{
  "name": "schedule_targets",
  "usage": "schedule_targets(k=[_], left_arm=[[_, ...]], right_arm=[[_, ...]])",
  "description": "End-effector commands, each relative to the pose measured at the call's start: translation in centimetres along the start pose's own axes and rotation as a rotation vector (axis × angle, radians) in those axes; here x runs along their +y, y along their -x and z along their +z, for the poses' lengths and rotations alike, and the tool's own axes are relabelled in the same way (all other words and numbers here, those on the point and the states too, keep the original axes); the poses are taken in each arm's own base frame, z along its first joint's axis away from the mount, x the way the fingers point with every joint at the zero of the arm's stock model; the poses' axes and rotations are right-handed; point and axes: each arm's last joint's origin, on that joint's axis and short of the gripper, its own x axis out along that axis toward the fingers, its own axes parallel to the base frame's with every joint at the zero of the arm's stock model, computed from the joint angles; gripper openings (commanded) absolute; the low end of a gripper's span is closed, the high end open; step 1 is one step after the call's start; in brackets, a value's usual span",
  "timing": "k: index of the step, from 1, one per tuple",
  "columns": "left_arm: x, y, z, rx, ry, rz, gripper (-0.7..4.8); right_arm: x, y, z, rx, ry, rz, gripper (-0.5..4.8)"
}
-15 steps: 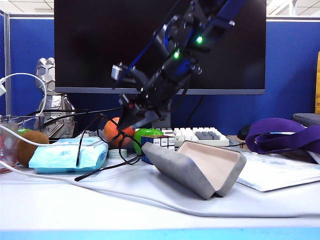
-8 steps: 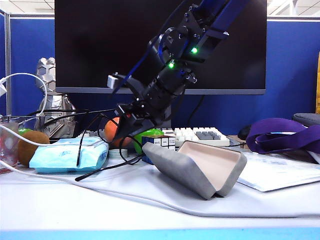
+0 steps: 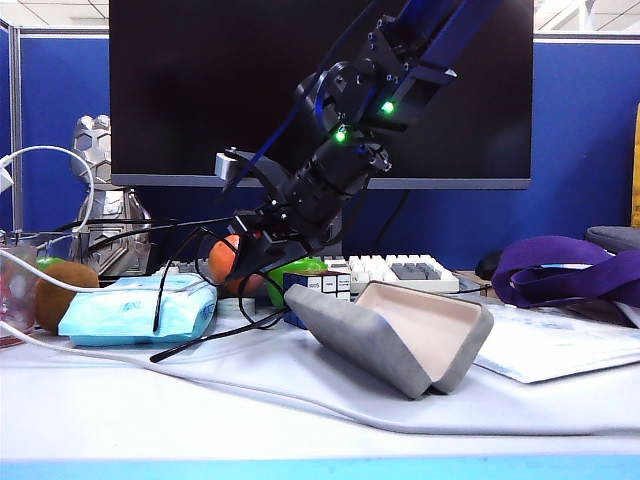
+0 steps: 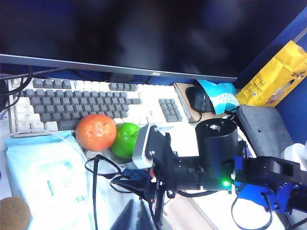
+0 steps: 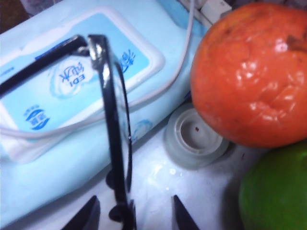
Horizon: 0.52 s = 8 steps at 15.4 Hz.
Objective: Pick up the glasses, fold the temples of the glasses, place the glasses into the glasses case, and finally close the glasses case.
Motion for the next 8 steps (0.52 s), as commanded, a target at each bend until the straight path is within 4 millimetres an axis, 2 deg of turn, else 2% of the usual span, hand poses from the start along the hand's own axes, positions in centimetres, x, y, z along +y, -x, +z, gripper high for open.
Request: schedule_targets(k=[1,8], left_arm=[[-0.17,0.09,0.16,-0.01,-0.01,-0.011,-0.06],[-0.11,0.09,-0.04,0.009,0.0,-0.006,-0.05]], right_arm=[[-0.03,-0.07,0.35,-0.027,0.004,-0.007,1.53],[-0.06,-0.51,0.07,-0.026,0.005,-0.014,1.37]])
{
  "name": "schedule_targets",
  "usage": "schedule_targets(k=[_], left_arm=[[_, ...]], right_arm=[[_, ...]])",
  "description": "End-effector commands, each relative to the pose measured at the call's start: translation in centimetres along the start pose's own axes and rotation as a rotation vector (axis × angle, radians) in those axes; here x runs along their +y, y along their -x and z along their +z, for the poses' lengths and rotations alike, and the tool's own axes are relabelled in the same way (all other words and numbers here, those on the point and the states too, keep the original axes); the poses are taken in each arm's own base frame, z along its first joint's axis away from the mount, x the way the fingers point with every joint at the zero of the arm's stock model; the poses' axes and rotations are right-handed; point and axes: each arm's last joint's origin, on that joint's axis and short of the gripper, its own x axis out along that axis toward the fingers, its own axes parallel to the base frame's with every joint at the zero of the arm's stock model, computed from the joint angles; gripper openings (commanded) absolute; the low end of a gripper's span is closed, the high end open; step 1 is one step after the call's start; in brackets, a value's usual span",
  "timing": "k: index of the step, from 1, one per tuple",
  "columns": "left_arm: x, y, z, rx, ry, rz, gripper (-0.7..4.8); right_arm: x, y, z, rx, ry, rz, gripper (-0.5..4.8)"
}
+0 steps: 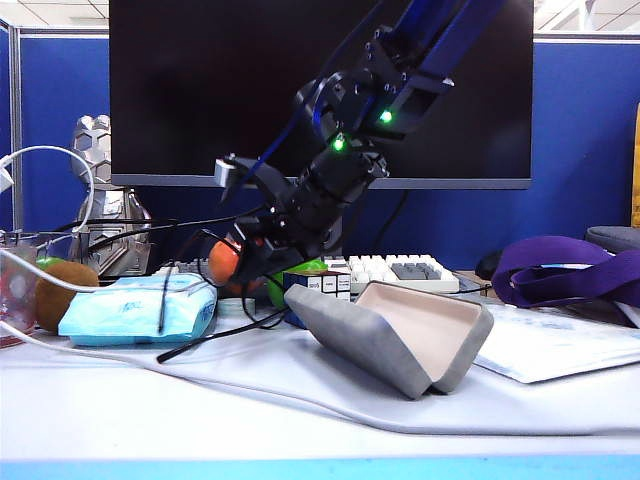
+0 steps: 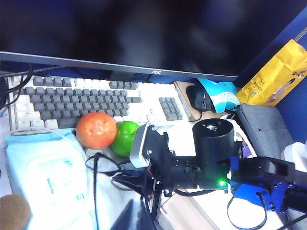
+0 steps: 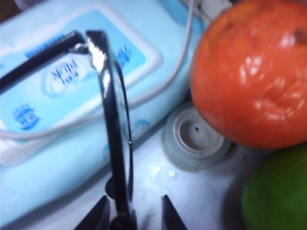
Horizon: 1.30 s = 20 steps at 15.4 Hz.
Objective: Pick up the glasses, fold the temples of the glasses, place the glasses into the glasses case, and finally close the glasses case.
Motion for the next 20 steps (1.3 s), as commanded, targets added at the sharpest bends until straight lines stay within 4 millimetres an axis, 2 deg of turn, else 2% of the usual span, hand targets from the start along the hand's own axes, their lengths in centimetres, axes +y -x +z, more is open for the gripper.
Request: schedule_targets(k=[1,5,7,9,13,14,16,18,20], left_arm=[[-0.1,0.1,0.0,0.002,-0.006,-0.008,-0.05],[-0.1,0.1,0.0,0.005,-0.004,-0.007,-0.05],[-0.1,0.1,0.0,0.005,-0.004,-0.007,-0.05],[-0.1,0.1,0.0,0.004,-0.004,-0.007,-0.05],[-0.1,0.1,0.0,0.005,-0.003,-0.008,-0.05],[-0.2,0.2,0.0,0.007,-0.002,-0.032,-0.06],[-0.7,0.4,0.4,-0.017,-0.033,-0.116,-0.06],[-1.4,0.6,1.3,-0.078,-0.072,-0.234,-0.05],[-2.0,1.0,2.4,-0.162,-0.106,-0.326,-0.05]], right_arm=[[0.0,0.1,0.5,-0.025,0.007,-0.015,0.92],[0.1,0.2,0.6,-0.031,0.005,-0.014,0.04],[0.2,0.9,1.4,-0.06,-0.013,-0.004,0.03],[0.2,2.8,3.0,-0.105,-0.07,-0.012,0.03],[0.9,9.4,7.2,-0.209,-0.077,-0.036,0.03],[1.1,12.2,8.3,-0.234,-0.095,-0.025,0.03],[2.0,17.3,10.0,-0.295,-0.182,0.066,0.03],[3.0,21.6,11.0,-0.354,-0.309,0.225,0.02],[3.4,24.1,11.5,-0.38,-0.387,0.409,0.01]])
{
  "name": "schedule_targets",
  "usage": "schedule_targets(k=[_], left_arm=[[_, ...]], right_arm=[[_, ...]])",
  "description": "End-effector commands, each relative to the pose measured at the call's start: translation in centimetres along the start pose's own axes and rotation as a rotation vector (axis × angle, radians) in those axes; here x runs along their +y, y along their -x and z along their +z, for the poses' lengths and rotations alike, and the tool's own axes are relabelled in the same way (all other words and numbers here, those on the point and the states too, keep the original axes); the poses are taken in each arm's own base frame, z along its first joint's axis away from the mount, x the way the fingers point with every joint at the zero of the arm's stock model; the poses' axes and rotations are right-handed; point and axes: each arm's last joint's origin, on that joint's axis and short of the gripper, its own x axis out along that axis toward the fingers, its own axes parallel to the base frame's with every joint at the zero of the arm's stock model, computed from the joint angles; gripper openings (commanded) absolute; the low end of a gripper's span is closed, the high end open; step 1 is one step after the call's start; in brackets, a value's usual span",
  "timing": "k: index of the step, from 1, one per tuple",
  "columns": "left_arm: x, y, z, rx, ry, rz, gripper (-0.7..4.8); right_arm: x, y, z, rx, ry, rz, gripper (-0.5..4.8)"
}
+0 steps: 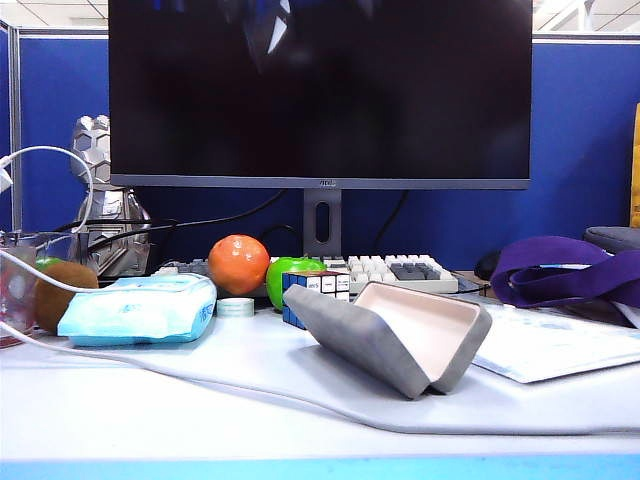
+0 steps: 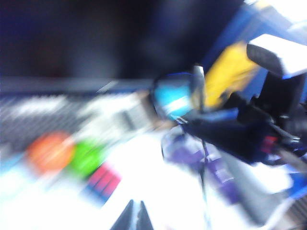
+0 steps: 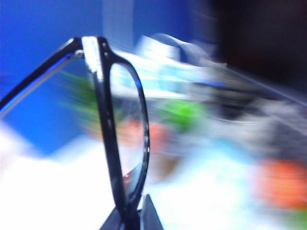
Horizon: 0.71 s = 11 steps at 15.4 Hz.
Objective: Pick up the glasses, fold the temples of the glasses, place the glasses into the glasses case, and finally close the glasses case.
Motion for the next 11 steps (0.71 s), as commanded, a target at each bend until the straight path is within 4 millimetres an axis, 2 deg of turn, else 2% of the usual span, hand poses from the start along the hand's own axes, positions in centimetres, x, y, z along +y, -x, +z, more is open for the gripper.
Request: schedule_targets(k=[1,4,6,11], left_arm=[[-1.4,0.1,2.0,-0.136,-0.08,-0.153,-0.05],[-4.0,-0.6,2.9,-0.244,-0.226,-0.308,-0.05],[-5.4,-0.9,3.1,-0.288,-0.278,-0.387,-0.05],[-5.5,-1.1,3.2,-0.319,-0.282,-0.373,-0.05]], right_arm=[[1.5,2.2,1.1,0.004,-0.133,0.23,0.01],[2.4,3.0,1.4,0.028,-0.18,0.36,0.01],[2.4,3.0,1.4,0.045,-0.247,0.37,0.0],[2.6,3.0,1.4,0.105,-0.44,0.419,0.0]])
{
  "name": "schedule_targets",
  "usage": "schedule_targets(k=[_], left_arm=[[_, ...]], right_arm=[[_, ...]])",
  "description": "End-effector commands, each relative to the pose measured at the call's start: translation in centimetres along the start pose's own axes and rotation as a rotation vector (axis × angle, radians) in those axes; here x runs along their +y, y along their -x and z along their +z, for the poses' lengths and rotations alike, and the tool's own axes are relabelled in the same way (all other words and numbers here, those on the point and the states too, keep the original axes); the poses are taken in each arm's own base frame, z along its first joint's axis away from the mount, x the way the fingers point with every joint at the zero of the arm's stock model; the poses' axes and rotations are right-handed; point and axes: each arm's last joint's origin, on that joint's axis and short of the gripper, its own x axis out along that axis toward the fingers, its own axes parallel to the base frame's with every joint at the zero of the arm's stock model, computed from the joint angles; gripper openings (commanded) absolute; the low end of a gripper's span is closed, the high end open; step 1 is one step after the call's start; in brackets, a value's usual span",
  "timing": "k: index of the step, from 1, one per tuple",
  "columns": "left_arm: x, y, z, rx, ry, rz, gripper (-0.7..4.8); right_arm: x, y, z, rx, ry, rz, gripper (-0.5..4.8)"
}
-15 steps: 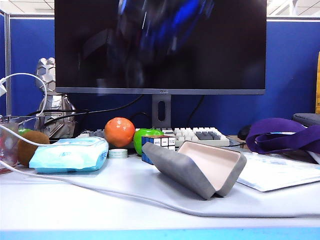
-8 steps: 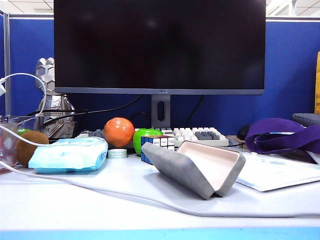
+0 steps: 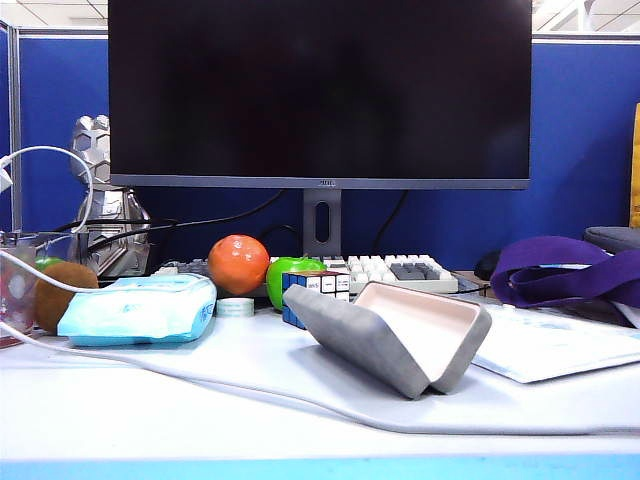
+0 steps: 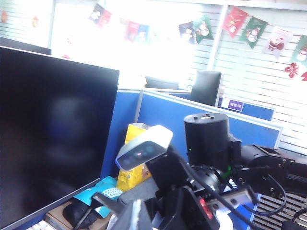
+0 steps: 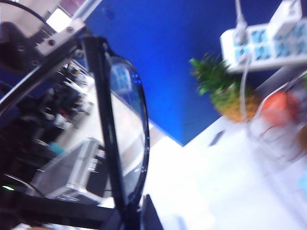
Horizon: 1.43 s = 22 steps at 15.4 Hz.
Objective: Pick up the glasses, fold the temples of the glasses, place the glasses into the glasses case, and finally close the glasses case.
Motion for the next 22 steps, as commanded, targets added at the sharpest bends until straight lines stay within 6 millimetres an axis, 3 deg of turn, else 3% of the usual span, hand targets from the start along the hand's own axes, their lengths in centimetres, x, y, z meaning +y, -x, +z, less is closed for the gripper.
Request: schedule_targets(k=[1,7,12,22], left_arm=[[-0.1,-0.1,0.3,-0.019,-0.022,-0.01,-0.06],[-0.1,-0.6,0.1,-0.003,-0.041,-0.103,-0.06],[0.2,-2.3,-1.3,0.052,-0.015,-0.193,-0.05],[1.3,-3.0,-3.1,0.167,0.044,-0.261,-0.05]], right_arm=[[0.4,0.1,0.1,0.013,-0.109,0.041,0.0],[0.6,0.1,0.0,0.061,-0.192,0.102,-0.01],[1.0,-0.2,-0.2,0.105,-0.211,0.153,-0.01],[1.2,-0.2,-0.2,0.127,-0.226,0.186,0.0]])
